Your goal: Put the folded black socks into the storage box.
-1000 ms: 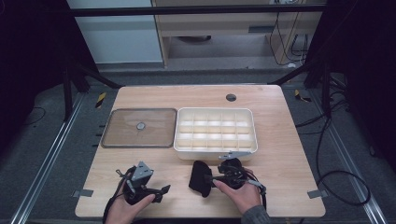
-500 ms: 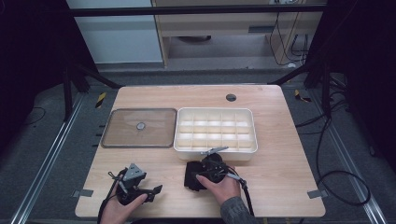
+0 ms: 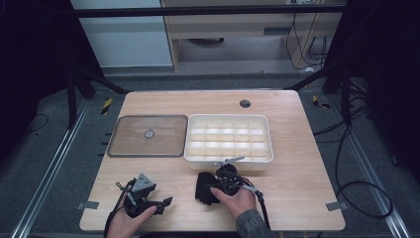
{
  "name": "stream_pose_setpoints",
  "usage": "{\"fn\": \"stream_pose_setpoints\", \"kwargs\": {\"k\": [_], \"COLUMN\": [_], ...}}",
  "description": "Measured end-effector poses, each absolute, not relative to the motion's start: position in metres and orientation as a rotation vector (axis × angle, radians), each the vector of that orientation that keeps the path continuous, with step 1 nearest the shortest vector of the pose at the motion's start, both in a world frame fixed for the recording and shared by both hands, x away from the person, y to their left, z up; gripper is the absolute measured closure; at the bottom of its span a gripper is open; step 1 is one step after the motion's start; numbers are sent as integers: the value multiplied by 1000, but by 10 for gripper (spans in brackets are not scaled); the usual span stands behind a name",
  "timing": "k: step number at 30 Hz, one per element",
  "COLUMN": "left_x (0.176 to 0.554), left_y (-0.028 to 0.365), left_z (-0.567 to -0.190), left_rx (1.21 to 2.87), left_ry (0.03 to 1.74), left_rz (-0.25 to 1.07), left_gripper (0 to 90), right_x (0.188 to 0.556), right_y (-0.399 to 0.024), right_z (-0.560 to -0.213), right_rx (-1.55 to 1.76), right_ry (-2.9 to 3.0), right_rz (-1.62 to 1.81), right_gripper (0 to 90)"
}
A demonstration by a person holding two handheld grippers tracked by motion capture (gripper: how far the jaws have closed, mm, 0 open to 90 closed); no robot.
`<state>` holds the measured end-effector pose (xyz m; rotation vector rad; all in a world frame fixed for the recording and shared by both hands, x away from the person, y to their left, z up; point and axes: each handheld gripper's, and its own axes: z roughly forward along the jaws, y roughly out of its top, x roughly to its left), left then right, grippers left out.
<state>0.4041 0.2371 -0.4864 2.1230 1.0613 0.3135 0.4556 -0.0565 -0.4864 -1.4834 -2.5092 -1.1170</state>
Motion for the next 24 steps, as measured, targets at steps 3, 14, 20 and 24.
{"fn": "stream_pose_setpoints", "kwargs": {"k": [3, 14, 20, 24], "left_x": [405, 412, 421, 423], "left_y": [240, 256, 269, 275], "left_z": [-486, -487, -491, -492], "left_rx": [2128, 2139, 2128, 2125], "left_ry": [1066, 1115, 1162, 1180], "left_rz": [317, 416, 444, 458], "left_gripper": [181, 151, 56, 47], "right_x": [456, 442, 435, 431], "right_y": [-58, -68, -90, -106], "right_z": [-487, -465, -439, -416], "right_rx": [-1472, -1399, -1428, -1444], "right_ry": [-2503, -2575, -2629, -2661], "right_rz": [-1124, -1165, -1174, -1204], "right_gripper": [621, 642, 640, 640]}}
